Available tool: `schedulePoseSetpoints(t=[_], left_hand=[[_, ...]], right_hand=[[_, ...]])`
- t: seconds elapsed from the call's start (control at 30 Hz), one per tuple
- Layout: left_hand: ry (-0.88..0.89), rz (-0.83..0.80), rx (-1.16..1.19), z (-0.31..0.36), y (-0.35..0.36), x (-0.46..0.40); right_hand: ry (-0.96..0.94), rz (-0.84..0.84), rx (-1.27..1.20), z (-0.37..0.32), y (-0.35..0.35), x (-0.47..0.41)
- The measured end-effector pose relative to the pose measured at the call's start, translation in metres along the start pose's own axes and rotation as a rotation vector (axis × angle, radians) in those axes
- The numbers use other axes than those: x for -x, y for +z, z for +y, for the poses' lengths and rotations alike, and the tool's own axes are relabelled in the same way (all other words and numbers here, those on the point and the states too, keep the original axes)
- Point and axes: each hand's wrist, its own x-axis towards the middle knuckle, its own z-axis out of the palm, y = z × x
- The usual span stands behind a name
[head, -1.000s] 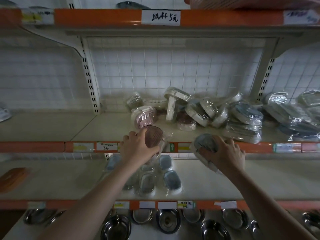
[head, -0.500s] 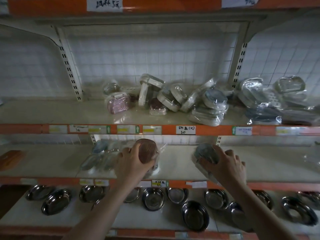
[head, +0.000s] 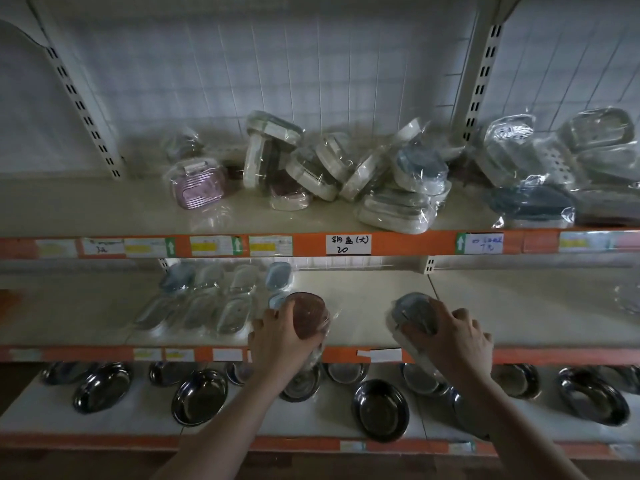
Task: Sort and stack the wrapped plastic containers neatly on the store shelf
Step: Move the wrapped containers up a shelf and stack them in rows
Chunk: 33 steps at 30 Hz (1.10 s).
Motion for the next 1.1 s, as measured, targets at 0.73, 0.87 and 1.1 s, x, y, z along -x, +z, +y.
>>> schedulePoseSetpoints(t=[0.73, 0.87, 1.1], left_hand=[[-0.125, 0.024, -0.064, -0.001, 0.224, -0.172], [-0.131, -0.004, -0.098, -0.006, 0.251, -0.182], [-0.144, 0.022, -0.131, -0.017, 0.257, -0.203]], right_hand=[[-0.009, -0.07, 0.031, 0.011, 0.221, -0.187], [-0.027, -0.13, 0.064, 0.024, 0.242, -0.194], [-0.149, -0.277, -0.112, 0.044, 0.243, -0.193]])
